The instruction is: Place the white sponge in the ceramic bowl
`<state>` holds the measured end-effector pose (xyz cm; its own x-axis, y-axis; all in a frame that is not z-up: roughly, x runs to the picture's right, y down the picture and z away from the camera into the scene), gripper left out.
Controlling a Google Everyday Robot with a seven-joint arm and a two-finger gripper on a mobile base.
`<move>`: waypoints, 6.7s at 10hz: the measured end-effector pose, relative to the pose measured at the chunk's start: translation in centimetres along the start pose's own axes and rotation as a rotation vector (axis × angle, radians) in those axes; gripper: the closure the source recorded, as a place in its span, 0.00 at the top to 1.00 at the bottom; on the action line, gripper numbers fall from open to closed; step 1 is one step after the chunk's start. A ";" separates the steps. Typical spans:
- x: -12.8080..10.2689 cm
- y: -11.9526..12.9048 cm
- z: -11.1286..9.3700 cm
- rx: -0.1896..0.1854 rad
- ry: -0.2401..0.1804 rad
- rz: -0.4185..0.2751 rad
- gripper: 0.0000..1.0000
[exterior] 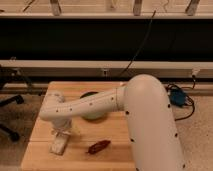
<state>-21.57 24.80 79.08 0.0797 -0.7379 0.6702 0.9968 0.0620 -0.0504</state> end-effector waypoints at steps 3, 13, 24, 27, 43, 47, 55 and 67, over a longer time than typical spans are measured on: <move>-0.8 -0.5 0.7 -0.022 -0.091 -0.013 0.80; -2.6 -3.1 1.6 -0.065 -0.190 -0.047 0.33; -0.3 -4.0 -4.8 -0.041 -0.085 -0.077 0.00; 1.7 -4.5 -7.9 -0.042 -0.032 -0.085 0.00; 13.6 11.0 -12.2 0.044 0.021 0.215 0.00; 15.1 12.6 -12.0 0.063 0.024 0.250 0.00; 16.7 14.5 -12.1 0.064 0.030 0.270 0.67; 17.7 15.4 -12.2 0.065 0.041 0.269 0.80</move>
